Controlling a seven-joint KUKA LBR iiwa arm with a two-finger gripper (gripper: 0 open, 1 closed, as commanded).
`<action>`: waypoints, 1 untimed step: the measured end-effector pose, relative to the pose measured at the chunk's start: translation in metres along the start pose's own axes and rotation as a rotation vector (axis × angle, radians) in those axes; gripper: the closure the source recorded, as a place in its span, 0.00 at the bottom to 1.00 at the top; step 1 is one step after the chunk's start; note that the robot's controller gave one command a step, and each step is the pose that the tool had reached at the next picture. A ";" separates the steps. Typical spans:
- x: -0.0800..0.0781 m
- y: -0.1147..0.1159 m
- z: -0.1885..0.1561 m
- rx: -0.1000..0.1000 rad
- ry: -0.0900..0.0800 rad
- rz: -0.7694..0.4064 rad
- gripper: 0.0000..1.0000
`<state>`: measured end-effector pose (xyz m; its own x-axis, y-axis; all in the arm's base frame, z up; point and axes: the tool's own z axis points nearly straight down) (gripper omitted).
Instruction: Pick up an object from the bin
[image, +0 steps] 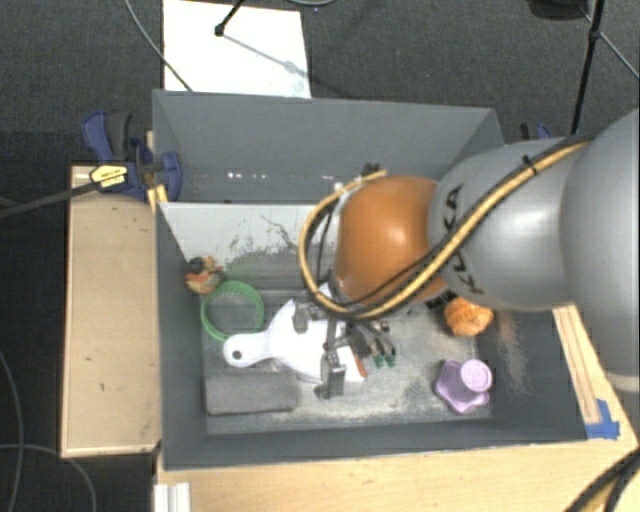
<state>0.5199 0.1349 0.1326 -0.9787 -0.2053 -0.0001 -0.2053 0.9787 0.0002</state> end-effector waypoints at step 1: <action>-0.003 0.006 -0.001 -0.001 -0.003 -0.074 0.00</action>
Offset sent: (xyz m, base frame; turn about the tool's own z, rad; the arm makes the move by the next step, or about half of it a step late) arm -0.0079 -0.0425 0.0711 0.1281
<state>0.5217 0.1417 0.1336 -0.9608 -0.2772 -0.0028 -0.2772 0.9608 0.0007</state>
